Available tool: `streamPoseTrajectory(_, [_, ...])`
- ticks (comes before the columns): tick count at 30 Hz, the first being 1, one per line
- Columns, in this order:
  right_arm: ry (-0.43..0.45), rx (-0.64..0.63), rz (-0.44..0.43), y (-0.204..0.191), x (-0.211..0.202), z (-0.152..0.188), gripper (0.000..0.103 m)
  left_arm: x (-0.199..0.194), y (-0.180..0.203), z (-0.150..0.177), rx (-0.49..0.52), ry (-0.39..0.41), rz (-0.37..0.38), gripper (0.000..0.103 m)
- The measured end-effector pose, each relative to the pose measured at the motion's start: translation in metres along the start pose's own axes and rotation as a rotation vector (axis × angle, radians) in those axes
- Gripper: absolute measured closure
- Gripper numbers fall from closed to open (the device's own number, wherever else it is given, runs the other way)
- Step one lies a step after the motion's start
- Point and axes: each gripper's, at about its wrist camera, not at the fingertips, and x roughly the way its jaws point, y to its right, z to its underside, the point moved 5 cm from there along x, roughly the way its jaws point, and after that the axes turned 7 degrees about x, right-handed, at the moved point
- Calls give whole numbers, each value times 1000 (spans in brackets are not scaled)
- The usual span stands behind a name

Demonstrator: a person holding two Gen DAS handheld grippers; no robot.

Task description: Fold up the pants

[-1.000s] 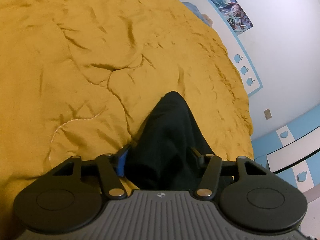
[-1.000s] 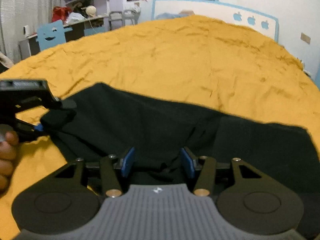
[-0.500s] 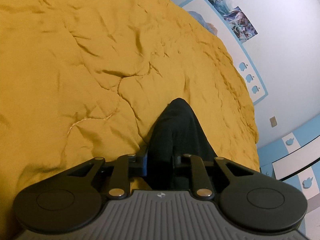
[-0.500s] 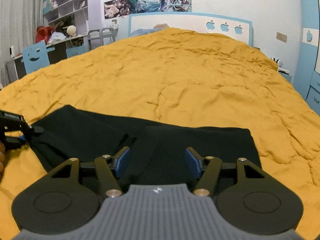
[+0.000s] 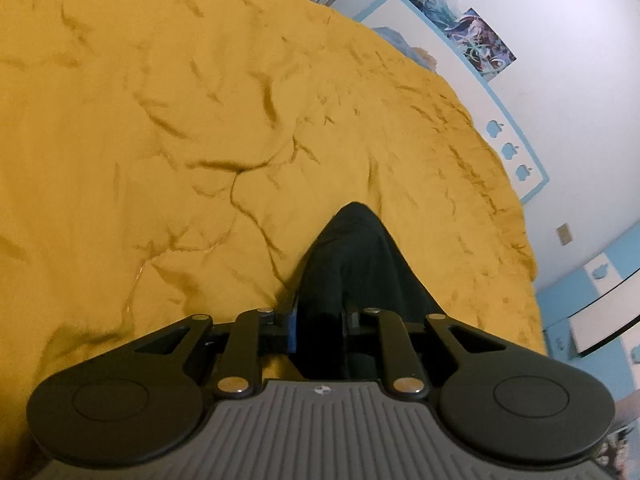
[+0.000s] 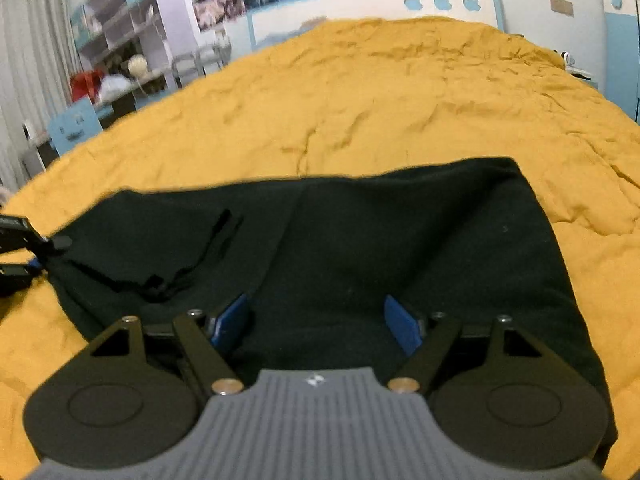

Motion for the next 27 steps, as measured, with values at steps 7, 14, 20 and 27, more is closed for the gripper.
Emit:
streamPoseTrajectory(7, [24,132,-83,6,-30,-33,32,-16,33,-8,-11,67,-34,89])
streamPoseTrajectory(14, [-13,113,-50,26,-50,-50,31,-32,79,-14,45,130,-52,90])
streamPoseTrajectory(20, [-19,173,-38,52,-63,-52,31,-44,129,-7,143,166,-37,90])
streamPoseTrajectory(27, [-6,251,-26,80,-82,-50,31,-50,175,9,229,182,0,90])
